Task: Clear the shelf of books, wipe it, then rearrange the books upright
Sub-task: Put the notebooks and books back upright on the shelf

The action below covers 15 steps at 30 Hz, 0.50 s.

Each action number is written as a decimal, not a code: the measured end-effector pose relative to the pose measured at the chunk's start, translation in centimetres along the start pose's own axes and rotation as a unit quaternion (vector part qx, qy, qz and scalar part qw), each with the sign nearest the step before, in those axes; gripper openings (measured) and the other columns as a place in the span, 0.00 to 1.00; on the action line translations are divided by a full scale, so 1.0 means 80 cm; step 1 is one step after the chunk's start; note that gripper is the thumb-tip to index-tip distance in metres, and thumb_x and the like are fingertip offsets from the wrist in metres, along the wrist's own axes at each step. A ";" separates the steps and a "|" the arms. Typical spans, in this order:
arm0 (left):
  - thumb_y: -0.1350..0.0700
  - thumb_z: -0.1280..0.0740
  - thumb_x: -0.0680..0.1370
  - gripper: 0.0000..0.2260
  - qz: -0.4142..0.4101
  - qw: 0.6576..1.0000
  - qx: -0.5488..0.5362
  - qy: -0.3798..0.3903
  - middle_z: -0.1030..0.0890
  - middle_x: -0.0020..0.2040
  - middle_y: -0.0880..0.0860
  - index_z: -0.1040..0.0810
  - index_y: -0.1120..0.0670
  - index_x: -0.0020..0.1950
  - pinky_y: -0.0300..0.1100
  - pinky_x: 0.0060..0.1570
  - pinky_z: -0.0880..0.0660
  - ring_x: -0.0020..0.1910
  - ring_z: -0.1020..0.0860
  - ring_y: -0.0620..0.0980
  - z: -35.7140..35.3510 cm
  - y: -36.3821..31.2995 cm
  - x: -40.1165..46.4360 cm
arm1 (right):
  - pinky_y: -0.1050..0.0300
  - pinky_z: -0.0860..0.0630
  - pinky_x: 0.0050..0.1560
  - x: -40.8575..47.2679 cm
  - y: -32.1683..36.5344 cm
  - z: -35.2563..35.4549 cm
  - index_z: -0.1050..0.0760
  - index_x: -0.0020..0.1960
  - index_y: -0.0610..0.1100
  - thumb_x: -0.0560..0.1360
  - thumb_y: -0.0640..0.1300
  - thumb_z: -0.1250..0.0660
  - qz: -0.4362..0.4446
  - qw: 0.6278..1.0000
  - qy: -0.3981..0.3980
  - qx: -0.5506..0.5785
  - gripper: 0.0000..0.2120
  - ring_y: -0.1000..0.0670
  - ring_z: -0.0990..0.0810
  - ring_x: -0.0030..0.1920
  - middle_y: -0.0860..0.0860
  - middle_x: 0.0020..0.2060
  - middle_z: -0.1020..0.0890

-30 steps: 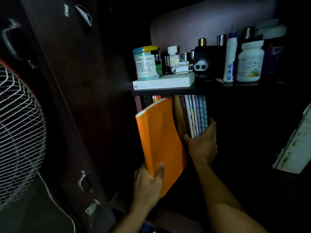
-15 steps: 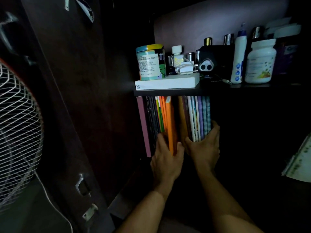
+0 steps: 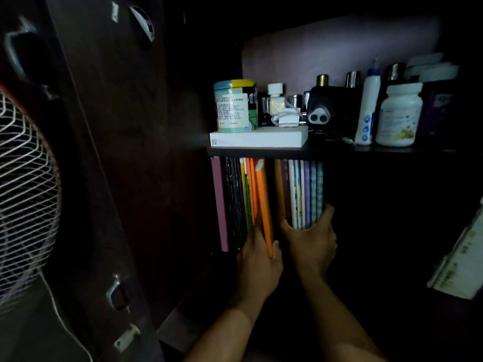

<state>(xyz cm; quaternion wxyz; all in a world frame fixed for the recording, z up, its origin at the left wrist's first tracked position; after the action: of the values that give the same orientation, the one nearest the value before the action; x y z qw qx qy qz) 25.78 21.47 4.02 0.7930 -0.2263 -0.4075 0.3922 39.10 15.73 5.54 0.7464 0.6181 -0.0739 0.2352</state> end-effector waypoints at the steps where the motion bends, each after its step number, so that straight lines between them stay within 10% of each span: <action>1: 0.50 0.38 0.83 0.32 0.006 1.000 -0.001 0.014 0.31 0.76 0.54 0.51 0.49 0.83 0.48 0.69 0.29 0.71 0.28 0.55 -0.004 0.002 0.000 | 0.42 0.21 0.54 -0.001 -0.001 0.002 0.40 0.71 0.51 0.66 0.56 0.20 0.000 1.000 -0.003 -0.006 0.42 0.38 0.19 0.57 0.41 0.61 0.21; 10: 0.54 0.39 0.84 0.34 0.016 0.993 -0.110 0.042 0.27 0.72 0.51 0.57 0.31 0.77 0.33 0.53 0.27 0.62 0.23 0.48 -0.025 -0.007 0.023 | 0.45 0.21 0.53 -0.008 0.005 0.004 0.38 0.71 0.49 0.67 0.55 0.20 0.036 0.999 0.001 -0.004 0.40 0.40 0.19 0.58 0.43 0.61 0.20; 15: 0.44 0.42 0.83 0.26 0.072 0.980 -0.187 0.022 0.28 0.73 0.45 0.49 0.29 0.78 0.45 0.67 0.29 0.68 0.26 0.48 -0.040 0.000 0.047 | 0.57 0.28 0.55 0.000 0.002 0.003 0.39 0.73 0.54 0.64 0.56 0.19 0.039 0.996 0.024 0.080 0.44 0.46 0.21 0.60 0.48 0.63 0.21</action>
<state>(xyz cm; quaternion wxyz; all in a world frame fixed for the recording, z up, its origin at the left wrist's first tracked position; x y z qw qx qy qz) 29.77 24.40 4.00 0.7150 -0.4077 -0.4389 0.3605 39.08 15.53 5.71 0.6861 0.6668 -0.0614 0.2843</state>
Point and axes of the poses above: each hand's wrist, its own x-axis towards the middle knuckle, its own z-axis out of the back of the hand, y = z × x, the point moved 7 cm from there along x, towards the middle knuckle
